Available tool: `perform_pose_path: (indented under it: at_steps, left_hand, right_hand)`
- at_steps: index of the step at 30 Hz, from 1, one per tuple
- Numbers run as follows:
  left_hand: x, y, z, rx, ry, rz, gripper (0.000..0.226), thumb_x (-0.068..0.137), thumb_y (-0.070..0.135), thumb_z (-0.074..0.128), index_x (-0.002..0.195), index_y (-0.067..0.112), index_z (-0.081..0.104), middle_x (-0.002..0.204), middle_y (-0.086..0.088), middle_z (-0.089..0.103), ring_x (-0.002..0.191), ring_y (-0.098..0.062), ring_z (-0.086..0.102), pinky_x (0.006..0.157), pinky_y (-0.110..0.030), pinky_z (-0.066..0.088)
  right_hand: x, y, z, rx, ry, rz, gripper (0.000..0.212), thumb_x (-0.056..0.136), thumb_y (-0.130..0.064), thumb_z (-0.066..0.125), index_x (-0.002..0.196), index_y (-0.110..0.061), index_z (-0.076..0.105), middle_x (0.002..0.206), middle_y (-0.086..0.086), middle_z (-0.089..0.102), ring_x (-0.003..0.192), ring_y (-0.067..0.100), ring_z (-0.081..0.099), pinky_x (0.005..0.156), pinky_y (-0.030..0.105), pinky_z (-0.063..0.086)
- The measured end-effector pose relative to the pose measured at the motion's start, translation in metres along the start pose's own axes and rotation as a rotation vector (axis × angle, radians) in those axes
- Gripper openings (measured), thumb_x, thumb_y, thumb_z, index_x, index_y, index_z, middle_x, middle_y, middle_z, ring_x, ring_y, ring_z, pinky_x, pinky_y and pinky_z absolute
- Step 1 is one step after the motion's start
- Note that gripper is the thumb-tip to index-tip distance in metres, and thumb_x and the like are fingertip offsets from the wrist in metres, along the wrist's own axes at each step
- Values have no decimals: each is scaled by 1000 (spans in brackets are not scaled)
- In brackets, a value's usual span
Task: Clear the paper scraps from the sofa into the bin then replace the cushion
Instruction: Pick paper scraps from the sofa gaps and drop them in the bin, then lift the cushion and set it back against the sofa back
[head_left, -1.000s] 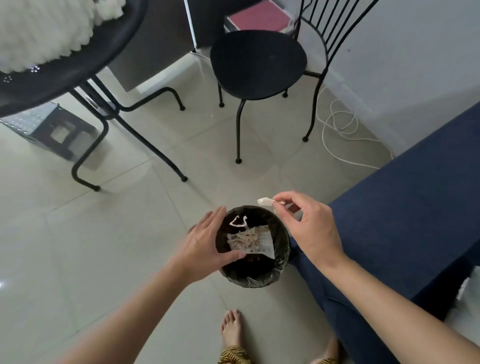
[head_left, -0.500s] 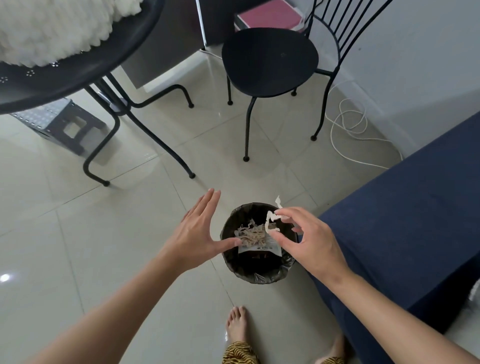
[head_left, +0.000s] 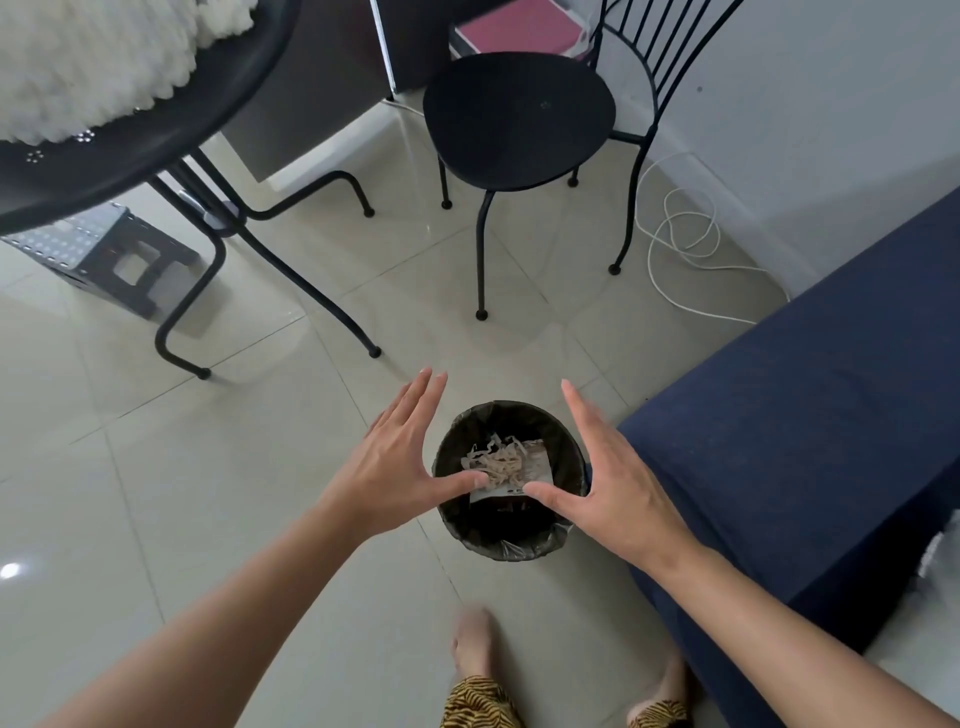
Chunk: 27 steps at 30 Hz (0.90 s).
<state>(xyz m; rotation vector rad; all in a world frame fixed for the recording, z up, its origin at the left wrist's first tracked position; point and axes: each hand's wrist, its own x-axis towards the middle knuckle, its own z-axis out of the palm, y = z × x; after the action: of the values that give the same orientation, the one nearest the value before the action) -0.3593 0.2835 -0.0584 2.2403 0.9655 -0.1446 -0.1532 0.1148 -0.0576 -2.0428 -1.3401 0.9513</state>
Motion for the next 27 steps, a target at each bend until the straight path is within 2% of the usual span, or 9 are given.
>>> perform_pose_path:
  at_steps: [5,8,11,17,27]
  left_hand:
    - [8,26,-2,35,-28,78,119,71,91,53,159,39,-9,167,9,-15,152,-10,-17,125,-44,5]
    - [18,51,-1,86,-70,137,120,68,94,49,158,41,-11,167,7,-19,152,-13,-20,124,-50,5]
    - [32,85,3,114,-105,199,121,68,94,49,158,40,-11,166,6,-22,152,-16,-21,124,-52,3]
    - [66,172,36,177,-138,350,121,70,90,52,160,35,-8,167,3,-20,152,-18,-19,123,-52,2]
    - [92,336,143,365,-299,662,118,72,93,43,159,35,-11,166,1,-22,152,-21,-23,122,-53,-3]
  right_hand:
    - [-6,4,-17,-69,-21,30,101,84,-76,55,147,-62,-22,168,-15,-22,152,3,-22,127,41,3]
    - [-13,13,-34,-130,23,37,103,79,-86,43,149,-57,-26,167,-9,-30,153,10,-28,127,46,-6]
    - [-25,27,-58,-154,88,79,106,76,-91,36,154,-50,-24,168,-2,-30,154,17,-26,127,51,-5]
    - [-71,72,-116,-173,244,190,106,81,-84,45,157,-45,-18,168,1,-27,156,25,-21,126,56,-3]
    - [-202,179,-189,-288,470,507,110,76,-87,46,160,-41,-10,171,11,-12,158,37,-5,123,63,6]
